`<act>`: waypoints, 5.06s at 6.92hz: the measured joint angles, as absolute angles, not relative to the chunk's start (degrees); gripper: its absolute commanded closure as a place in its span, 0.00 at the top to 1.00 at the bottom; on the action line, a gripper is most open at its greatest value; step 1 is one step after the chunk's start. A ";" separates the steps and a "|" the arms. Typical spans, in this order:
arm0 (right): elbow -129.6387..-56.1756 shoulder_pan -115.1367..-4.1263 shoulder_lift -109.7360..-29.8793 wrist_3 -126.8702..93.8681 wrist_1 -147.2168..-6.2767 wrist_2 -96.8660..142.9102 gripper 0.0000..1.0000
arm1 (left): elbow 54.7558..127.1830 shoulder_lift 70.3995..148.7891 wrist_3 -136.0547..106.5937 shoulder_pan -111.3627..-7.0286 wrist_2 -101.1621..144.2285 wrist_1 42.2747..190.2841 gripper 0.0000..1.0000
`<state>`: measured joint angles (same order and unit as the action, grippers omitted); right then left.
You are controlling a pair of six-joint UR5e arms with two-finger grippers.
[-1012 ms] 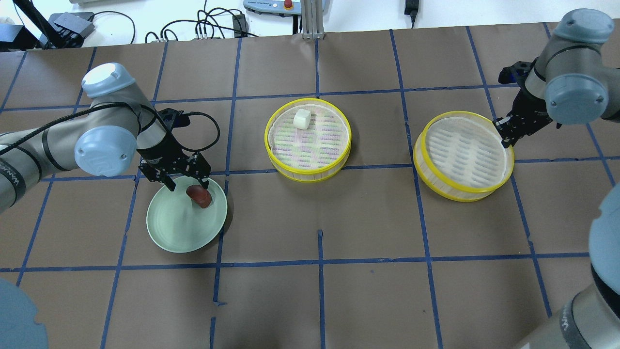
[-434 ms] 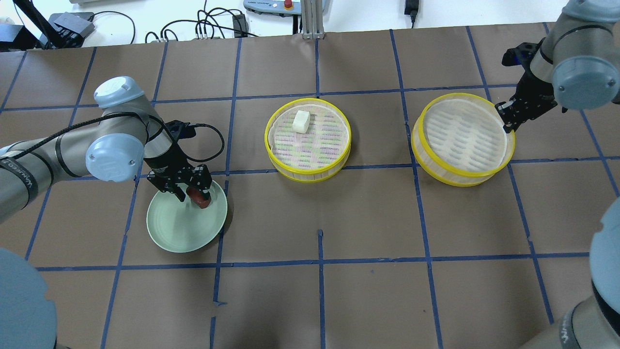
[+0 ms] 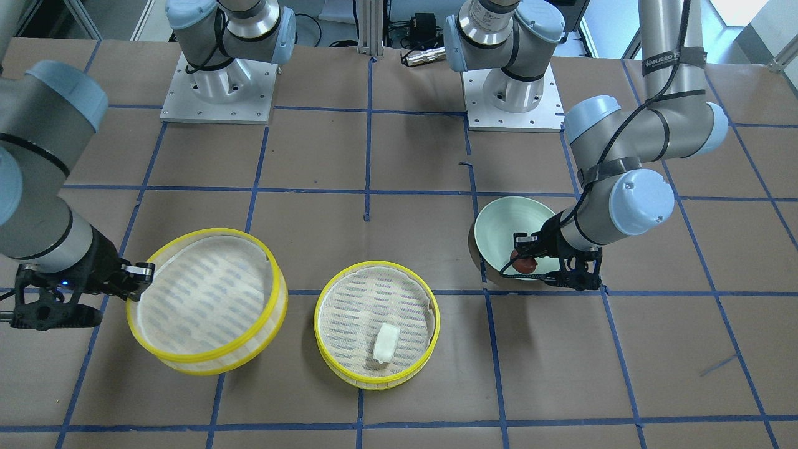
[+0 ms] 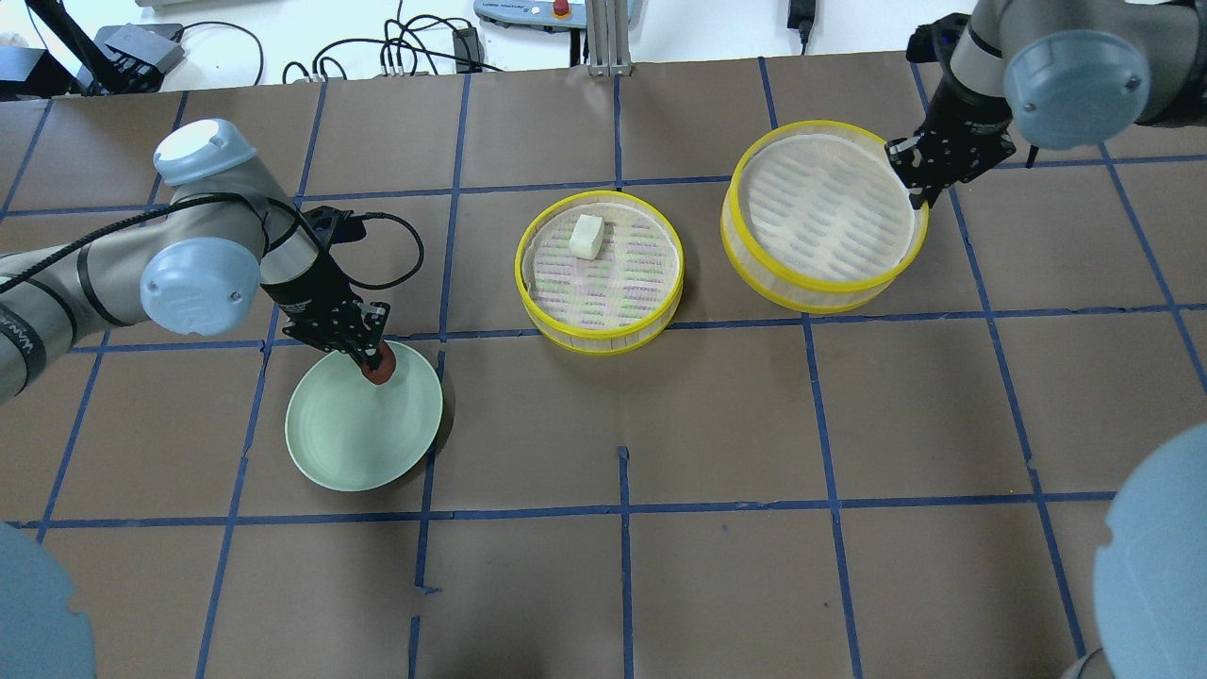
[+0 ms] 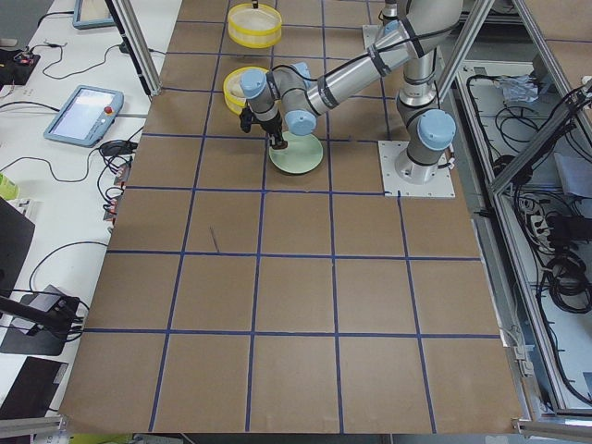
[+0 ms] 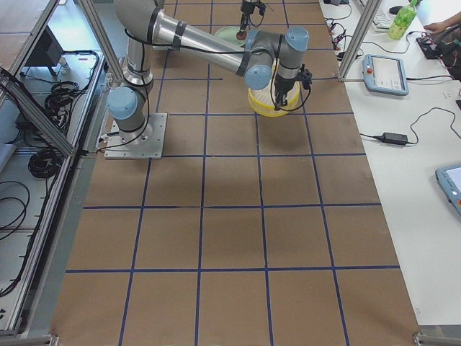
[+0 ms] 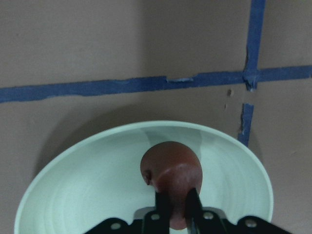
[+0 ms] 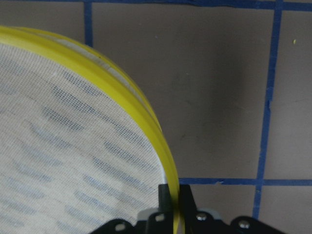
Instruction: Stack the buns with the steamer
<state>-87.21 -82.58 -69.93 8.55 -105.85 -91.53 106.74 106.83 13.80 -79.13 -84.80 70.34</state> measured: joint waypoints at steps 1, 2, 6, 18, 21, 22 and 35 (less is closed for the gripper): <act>-86.61 -85.72 -70.07 2.80 -105.35 -91.66 0.05 | 103.73 105.50 13.67 -79.26 -84.77 73.97 0.05; -86.30 -88.86 -69.99 -3.54 -104.99 -91.81 0.05 | 100.03 104.50 13.34 -79.37 -84.65 78.08 0.05; -85.09 -98.34 -67.51 -21.37 -104.48 -92.54 0.06 | 90.50 102.50 6.16 -81.16 -79.55 84.50 0.03; -83.36 -104.12 -62.43 -34.34 -104.17 -89.13 0.08 | 89.30 106.30 -31.48 -93.53 -64.60 73.10 0.03; -83.29 -104.29 -62.41 -34.85 -104.32 -89.04 0.11 | 89.30 107.38 -31.79 -93.76 -64.55 71.29 0.33; -83.19 -104.29 -62.40 -35.07 -104.40 -88.78 0.11 | 89.30 107.45 -31.83 -93.77 -64.61 71.05 0.76; -83.13 -93.79 -74.70 -6.78 -93.92 -88.33 0.99 | 84.86 99.29 -25.58 -93.90 -73.24 79.26 0.98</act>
<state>-83.13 -93.79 -74.70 -6.78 -93.92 -88.33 84.86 99.29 -25.58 -93.90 -73.24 79.26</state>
